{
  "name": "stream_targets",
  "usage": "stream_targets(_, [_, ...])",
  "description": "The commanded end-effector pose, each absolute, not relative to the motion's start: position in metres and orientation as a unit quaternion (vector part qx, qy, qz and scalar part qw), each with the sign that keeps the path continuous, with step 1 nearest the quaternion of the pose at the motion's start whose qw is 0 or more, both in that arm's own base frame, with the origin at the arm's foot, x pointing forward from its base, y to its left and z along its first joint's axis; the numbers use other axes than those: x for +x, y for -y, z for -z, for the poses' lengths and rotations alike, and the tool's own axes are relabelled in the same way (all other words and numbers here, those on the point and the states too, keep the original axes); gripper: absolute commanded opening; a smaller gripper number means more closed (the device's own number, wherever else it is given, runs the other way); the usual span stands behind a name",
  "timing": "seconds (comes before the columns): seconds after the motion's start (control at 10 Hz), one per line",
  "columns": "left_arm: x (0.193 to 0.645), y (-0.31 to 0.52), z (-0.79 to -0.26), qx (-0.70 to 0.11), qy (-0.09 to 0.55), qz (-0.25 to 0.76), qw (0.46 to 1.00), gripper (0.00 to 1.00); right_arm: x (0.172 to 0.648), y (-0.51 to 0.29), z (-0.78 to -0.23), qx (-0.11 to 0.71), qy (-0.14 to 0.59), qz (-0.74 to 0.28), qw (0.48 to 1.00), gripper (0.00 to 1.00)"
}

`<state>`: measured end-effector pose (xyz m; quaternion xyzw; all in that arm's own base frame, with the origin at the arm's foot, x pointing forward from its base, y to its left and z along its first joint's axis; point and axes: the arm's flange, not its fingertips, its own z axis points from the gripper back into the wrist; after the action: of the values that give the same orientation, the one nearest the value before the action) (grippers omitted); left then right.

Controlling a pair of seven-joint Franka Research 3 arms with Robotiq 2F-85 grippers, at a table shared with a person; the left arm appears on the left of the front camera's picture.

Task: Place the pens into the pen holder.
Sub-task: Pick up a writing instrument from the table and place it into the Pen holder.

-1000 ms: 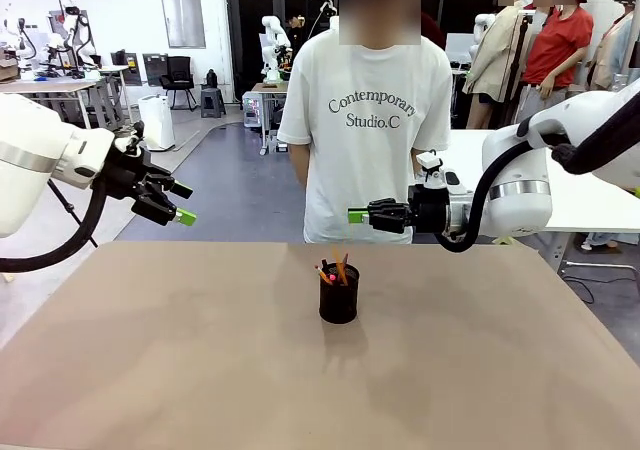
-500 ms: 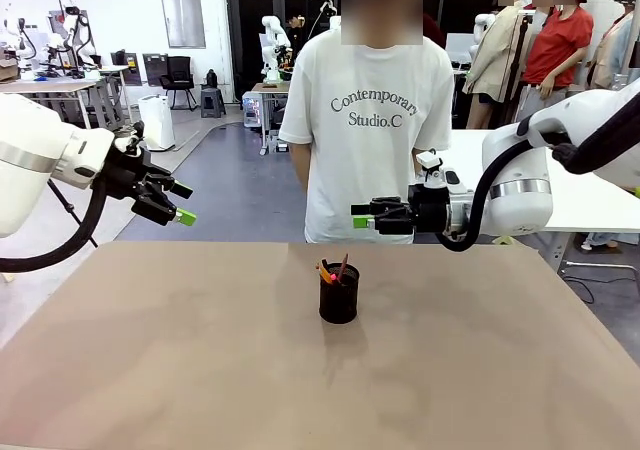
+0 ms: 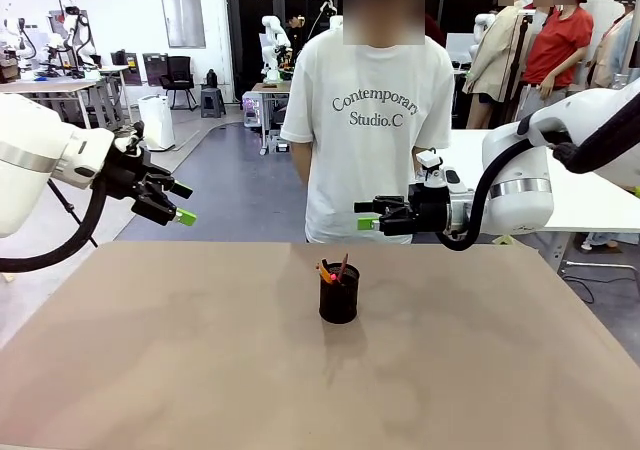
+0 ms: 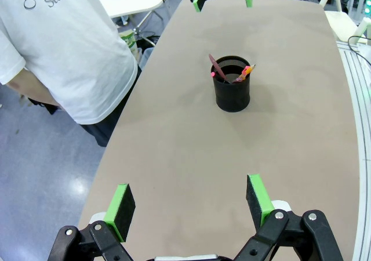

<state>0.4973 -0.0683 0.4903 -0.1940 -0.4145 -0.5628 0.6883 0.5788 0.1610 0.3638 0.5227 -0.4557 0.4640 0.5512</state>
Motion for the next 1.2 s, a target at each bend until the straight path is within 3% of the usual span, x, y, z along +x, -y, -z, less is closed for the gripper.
stream_targets(0.0, [0.497,0.065,-0.492,-0.199,0.413,0.564,0.687,1.0,0.58,-0.161,-0.375,0.517,0.44,-0.478,0.557,1.0])
stream_targets(0.6, [0.497,0.065,-0.492,-0.199,0.413,0.564,0.687,1.0,0.565,-0.129,-0.437,0.475,0.274,-0.52,0.655,1.0])
stream_targets(1.1, [0.497,0.065,-0.492,-0.199,0.413,0.564,0.687,1.0,0.533,-0.092,-0.493,0.309,0.224,-0.555,0.739,1.0])
